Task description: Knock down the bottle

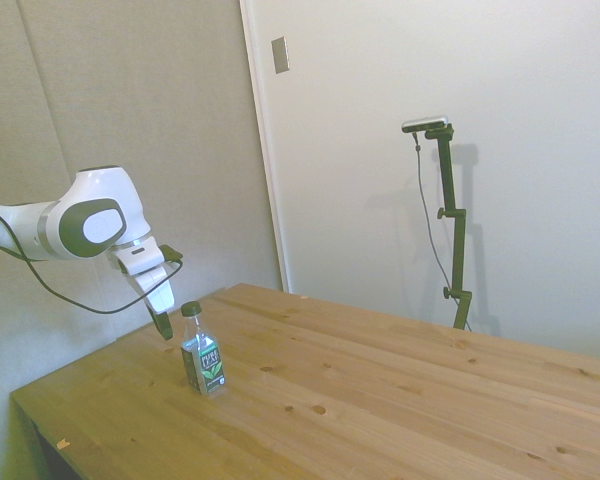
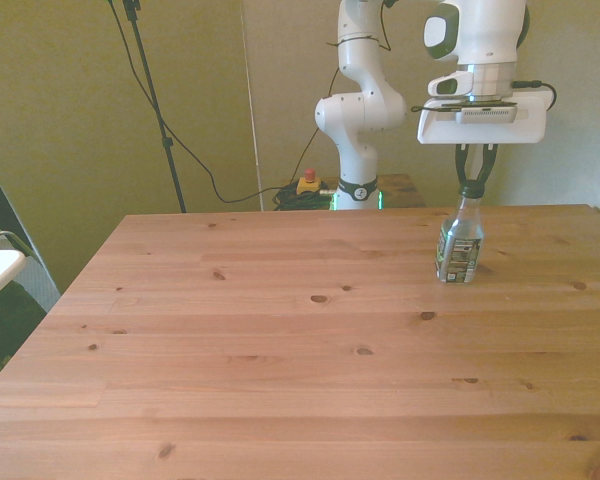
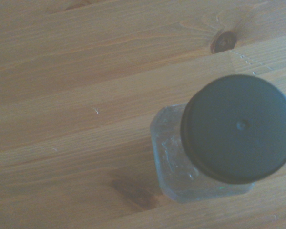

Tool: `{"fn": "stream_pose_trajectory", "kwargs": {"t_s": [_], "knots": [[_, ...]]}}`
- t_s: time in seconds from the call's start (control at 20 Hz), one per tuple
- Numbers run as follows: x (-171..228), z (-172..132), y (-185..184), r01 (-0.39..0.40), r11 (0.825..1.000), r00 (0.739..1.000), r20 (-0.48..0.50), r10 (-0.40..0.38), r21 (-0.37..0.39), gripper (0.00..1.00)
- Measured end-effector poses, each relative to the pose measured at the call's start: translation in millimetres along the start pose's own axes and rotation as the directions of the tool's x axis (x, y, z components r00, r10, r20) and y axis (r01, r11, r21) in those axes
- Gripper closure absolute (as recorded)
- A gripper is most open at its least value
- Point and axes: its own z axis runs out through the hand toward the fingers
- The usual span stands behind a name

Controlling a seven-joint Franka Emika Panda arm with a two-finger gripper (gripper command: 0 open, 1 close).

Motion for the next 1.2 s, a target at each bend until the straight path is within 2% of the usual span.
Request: {"fn": "stream_pose_trajectory", "kwargs": {"t_s": [0.45,0.8,1.2], "knots": [[30.8,-2.8,-24.8,-0.044,0.999,0.998,-0.042,0.044,0.009,1.0],[73.7,12.4,-69.3,-0.1,0.994,0.992,-0.066,0.103,0.049,1.0],[96.2,31.5,-98.7,-0.095,0.989,0.991,-0.086,0.105,0.114,1.0]]}}
